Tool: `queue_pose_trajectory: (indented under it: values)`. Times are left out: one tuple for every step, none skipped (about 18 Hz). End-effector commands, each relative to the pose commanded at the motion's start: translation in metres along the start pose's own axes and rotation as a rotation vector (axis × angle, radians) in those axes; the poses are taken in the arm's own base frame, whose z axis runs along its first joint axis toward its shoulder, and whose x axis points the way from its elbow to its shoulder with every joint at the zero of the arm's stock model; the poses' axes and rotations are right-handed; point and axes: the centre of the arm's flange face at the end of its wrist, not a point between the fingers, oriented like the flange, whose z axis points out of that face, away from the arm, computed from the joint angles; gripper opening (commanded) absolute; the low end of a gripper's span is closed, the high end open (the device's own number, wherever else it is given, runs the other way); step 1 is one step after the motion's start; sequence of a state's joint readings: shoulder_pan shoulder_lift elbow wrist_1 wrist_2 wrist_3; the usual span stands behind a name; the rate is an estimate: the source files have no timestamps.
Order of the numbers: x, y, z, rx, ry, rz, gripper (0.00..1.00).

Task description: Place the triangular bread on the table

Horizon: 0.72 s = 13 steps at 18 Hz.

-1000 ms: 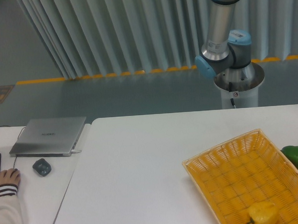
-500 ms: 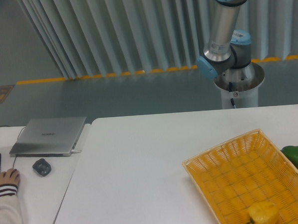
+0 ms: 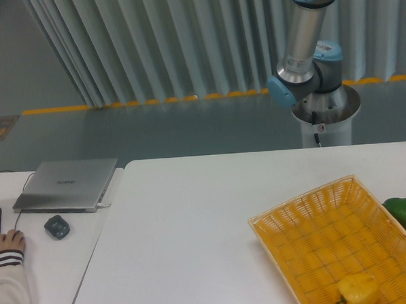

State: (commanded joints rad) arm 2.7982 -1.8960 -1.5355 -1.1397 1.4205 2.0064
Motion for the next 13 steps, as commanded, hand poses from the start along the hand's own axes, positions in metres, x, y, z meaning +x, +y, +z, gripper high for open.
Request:
queue_pose_trajectory:
  values:
    - [0.000, -0.011, -0.004, 0.003, 0.005, 0.015, 1.00]
    - [0.002, -0.019, -0.013, -0.004, 0.014, 0.025, 1.00]
    - [0.000, -0.032, -0.018, -0.023, 0.036, 0.043, 1.00]
    - [-0.002, -0.044, -0.022, -0.033, 0.049, 0.061, 1.00]
    - [-0.004, -0.059, -0.025, -0.022, 0.081, 0.077, 1.00]
    - [-0.006, -0.064, -0.027, -0.023, 0.097, 0.077, 1.00]
    - [-0.007, -0.070, -0.029, -0.031, 0.107, 0.082, 1.00]
    - [-0.008, -0.077, -0.030, -0.041, 0.116, 0.086, 1.00]
    - [-0.007, -0.082, -0.030, -0.052, 0.123, 0.076, 1.00]
    - [-0.007, -0.087, -0.029, -0.060, 0.128, 0.050, 1.00]
    - [-0.008, -0.100, -0.029, -0.063, 0.126, 0.015, 1.00]
    - [-0.008, -0.105, -0.029, -0.079, 0.131, 0.008, 1.00]
    - [-0.008, -0.111, -0.027, -0.100, 0.140, 0.021, 1.00]
